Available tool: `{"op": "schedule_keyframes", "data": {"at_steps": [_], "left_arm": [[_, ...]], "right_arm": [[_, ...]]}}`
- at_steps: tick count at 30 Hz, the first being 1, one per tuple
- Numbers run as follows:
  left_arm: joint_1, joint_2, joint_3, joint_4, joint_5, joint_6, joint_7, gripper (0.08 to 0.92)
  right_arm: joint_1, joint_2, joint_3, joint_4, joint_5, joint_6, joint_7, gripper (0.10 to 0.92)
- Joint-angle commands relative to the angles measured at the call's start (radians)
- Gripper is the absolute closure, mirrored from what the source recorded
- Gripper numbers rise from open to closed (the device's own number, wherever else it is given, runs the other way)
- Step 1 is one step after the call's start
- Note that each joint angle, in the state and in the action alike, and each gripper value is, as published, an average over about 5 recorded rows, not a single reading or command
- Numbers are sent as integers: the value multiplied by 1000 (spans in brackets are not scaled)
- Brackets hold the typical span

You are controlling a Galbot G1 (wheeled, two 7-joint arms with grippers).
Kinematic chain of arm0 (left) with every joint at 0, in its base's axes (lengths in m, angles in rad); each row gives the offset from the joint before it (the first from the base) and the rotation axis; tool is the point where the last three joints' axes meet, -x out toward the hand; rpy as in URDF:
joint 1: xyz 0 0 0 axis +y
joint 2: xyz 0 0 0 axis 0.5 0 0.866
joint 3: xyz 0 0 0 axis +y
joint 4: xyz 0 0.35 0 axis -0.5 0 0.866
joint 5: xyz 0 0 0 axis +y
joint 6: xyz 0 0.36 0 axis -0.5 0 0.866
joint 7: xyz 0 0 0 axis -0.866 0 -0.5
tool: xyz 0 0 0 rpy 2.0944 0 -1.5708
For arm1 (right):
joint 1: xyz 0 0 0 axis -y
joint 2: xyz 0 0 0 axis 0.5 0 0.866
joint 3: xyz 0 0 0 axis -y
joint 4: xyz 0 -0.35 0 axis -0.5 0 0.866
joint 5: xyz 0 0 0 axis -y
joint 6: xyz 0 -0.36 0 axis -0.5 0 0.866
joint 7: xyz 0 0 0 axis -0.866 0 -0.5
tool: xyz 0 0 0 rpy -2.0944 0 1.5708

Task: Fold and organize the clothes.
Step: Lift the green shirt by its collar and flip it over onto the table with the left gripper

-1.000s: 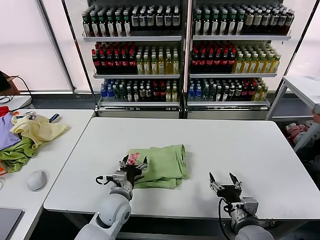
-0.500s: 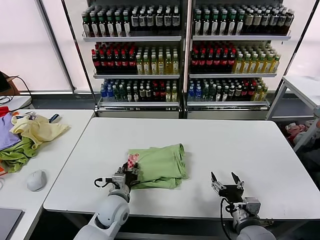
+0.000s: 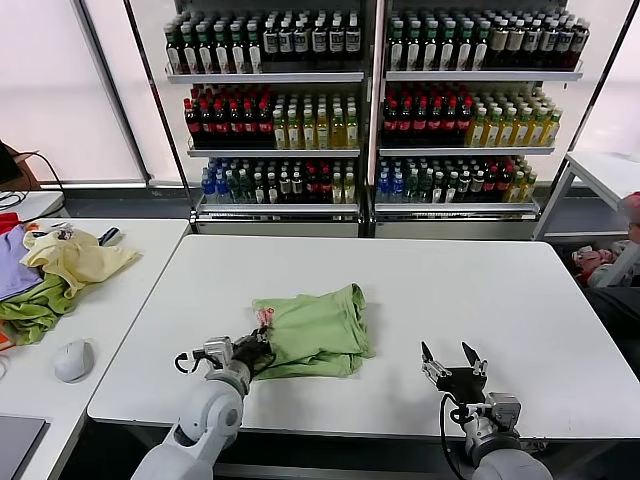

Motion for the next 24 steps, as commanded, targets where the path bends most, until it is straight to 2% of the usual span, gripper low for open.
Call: {"op": "schedule_keyframes", "data": {"at_steps": [1,11,15,19,22,24], "left_arm": [[-3,76,-161,-86,-263,-20,6,896],[-26,286,-413,-144,-412,38,21,896],[-44,333,-451,-198,-458,38,6,896],[-71,292,-379,-304,-487,37,-28,896],[-96,202,-274,-357,-469,36,-45,896],[-110,125,-184,-347,-429,34,-47,896]], "right_arm": [[4,-3,3,-3,6,2,-1,203],[24,-4,-1,-7,19,6,-2,203],[30,-1,-6,-4,20,6,-2,203],[26,9,-7,8,19,8,-2,203],[19,15,-2,20,19,10,-3,203],[14,18,1,27,19,13,-3,203]]}}
